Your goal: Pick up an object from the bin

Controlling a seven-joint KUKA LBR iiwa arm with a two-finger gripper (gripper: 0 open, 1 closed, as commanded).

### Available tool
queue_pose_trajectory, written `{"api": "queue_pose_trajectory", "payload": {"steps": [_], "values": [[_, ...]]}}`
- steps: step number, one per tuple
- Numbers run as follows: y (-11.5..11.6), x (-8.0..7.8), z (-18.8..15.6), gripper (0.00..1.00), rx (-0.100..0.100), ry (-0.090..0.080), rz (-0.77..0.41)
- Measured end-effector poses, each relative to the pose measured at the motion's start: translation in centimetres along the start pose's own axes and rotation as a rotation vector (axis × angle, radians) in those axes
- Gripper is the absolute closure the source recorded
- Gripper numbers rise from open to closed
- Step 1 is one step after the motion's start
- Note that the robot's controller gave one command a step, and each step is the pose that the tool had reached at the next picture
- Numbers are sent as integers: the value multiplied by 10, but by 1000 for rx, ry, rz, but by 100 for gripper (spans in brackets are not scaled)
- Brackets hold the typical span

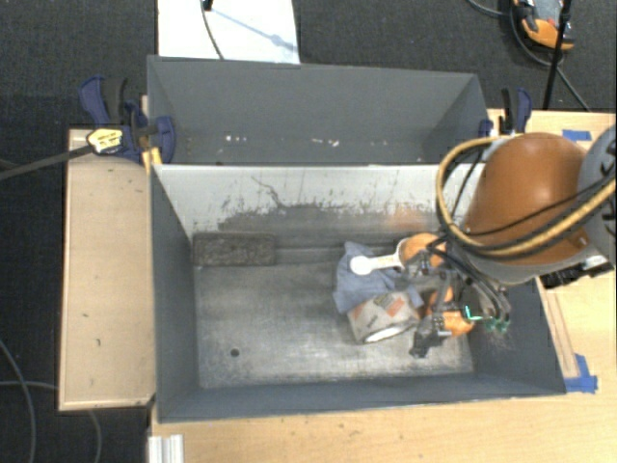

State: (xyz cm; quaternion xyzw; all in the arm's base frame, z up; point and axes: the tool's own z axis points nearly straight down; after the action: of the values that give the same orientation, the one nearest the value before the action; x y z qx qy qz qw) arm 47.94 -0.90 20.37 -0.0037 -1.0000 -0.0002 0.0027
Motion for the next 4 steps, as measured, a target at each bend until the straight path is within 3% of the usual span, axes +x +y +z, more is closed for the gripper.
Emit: {"api": "queue_pose_trajectory", "payload": {"steps": [1, 2, 3, 4], "values": [[0, -2, -4, 0, 0, -8, 0], [5, -32, 127, 100, 0, -37, -107], [5, -32, 127, 100, 0, -36, -108], [-5, -36, 4, 100, 1, -6, -168]]}}
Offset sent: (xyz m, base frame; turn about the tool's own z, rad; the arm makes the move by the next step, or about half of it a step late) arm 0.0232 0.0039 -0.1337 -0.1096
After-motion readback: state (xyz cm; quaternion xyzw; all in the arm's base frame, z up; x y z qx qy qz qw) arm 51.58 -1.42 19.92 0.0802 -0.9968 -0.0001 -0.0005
